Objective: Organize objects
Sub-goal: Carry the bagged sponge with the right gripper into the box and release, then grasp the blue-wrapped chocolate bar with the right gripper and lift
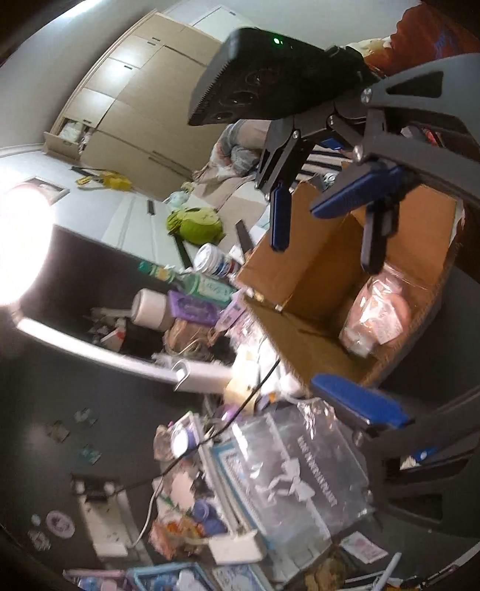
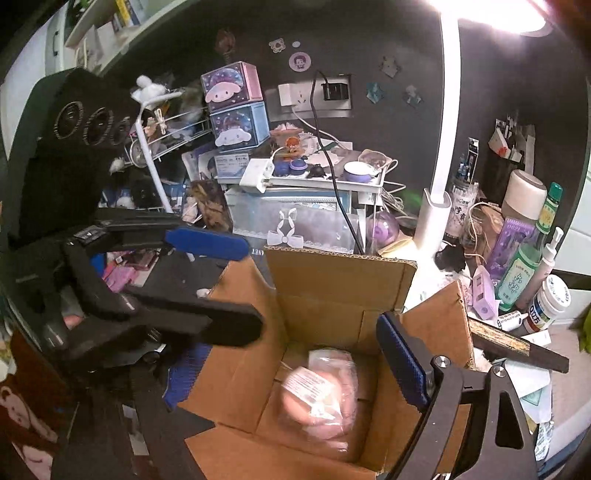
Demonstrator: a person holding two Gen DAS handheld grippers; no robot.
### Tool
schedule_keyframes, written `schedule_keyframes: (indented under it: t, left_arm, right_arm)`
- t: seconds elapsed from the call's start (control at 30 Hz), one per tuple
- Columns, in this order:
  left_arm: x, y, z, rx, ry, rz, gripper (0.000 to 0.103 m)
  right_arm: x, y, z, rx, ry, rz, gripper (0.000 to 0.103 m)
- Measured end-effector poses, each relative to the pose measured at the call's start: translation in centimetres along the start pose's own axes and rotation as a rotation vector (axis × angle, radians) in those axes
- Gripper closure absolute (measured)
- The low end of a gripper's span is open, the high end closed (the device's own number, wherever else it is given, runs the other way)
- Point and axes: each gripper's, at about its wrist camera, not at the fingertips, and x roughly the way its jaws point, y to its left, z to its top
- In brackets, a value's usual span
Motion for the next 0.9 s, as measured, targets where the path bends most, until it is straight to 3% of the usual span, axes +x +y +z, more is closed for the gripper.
schedule_keyframes:
  t: [0.1,0.2,0.5,0.67,0.83,0.9]
  left_arm:
    - [-1.8,0.7,-0.4,-0.005,-0.039,0.045,0.017]
    - [-3.5,1.5,-1.1,-0.01,-0.071,0.082,0.016]
    - [-9.6,5.1,-5.5,-0.056,-0.17,0.244,0.009]
    - [-12.1,7.9,-9.2,-0.097,-0.197,0.326,0.006]
    - [-13.6,10.7,-13.3,-0.147,-0.205,0.384,0.006]
    - [-13.8,11.9,-15.1,-0.165,-0.2,0.412,0.006]
  right_arm:
    - [-0.2,0.6,0.1,-0.025,-0.026,-0.043,0.003]
    - [-0.9,2.1,0.3,-0.064,-0.091,-0.053,0.0]
    - [-0.9,9.1,1.6,-0.174,-0.118,0.08,0.0]
    - [1.5,14.2,0.9,-0.242,-0.071,0.176,0.0]
    - [5.4,17.9,-1.3,-0.245,-0.006,0.212,0.001]
    - [7.7,18.3,-2.6,-0.196,0.041,0.209,0.016]
